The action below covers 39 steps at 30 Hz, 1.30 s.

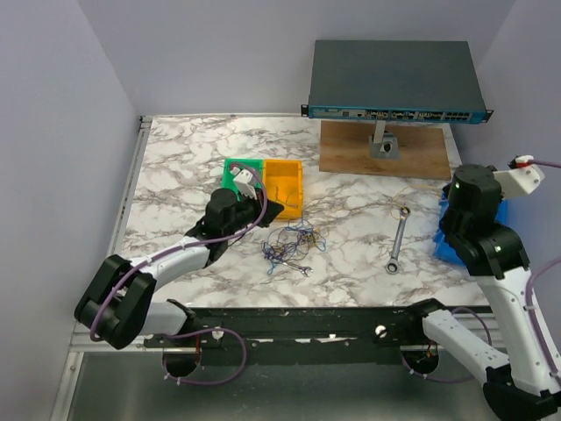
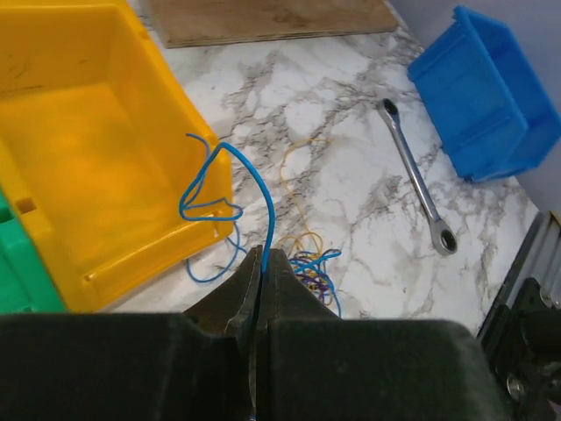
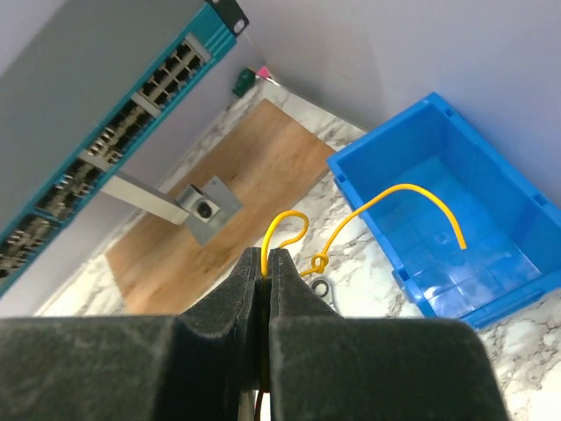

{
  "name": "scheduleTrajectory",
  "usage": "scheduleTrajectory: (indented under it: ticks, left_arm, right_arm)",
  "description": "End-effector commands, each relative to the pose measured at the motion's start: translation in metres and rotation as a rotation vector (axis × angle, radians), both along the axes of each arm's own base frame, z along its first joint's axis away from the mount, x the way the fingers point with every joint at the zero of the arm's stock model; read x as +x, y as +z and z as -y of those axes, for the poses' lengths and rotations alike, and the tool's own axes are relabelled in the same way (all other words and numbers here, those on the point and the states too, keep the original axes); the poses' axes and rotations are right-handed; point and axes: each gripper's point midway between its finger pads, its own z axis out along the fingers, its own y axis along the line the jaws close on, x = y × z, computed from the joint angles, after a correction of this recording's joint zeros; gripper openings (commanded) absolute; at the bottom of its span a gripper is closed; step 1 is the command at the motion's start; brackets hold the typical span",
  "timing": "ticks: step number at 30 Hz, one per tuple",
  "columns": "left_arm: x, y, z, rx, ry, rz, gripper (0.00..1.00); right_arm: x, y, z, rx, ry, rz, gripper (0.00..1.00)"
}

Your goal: Untangle the cables

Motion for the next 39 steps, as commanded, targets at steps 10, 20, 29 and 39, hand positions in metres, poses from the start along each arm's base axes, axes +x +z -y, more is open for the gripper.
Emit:
scheduleTrajectory:
  ticks: [10, 20, 29, 39]
  left_arm:
    - [-0.085, 0.062, 0.084, 0.021, -0.445, 0.385, 0.00]
    - [-0.099, 0.063, 0.095, 0.027, -0.503, 0.413, 0.00]
    - [-0.102, 0.058, 0.102, 0.030, -0.526, 0.406, 0.00]
    - [-0.100, 0.049, 0.110, 0.041, -0.554, 0.381, 0.00]
  right_arm:
    - [0.056, -0.031, 0.024, -0.130, -0.266, -0.247, 0.01]
    - [0.034, -0.037, 0.119, -0.177, -0.664, -0.312, 0.02]
    - [0.021, -0.108, 0.160, -0.212, -0.898, -0.384, 0.08]
    - [0.034, -0.169, 0.188, -0.143, -1.012, -0.471, 0.04]
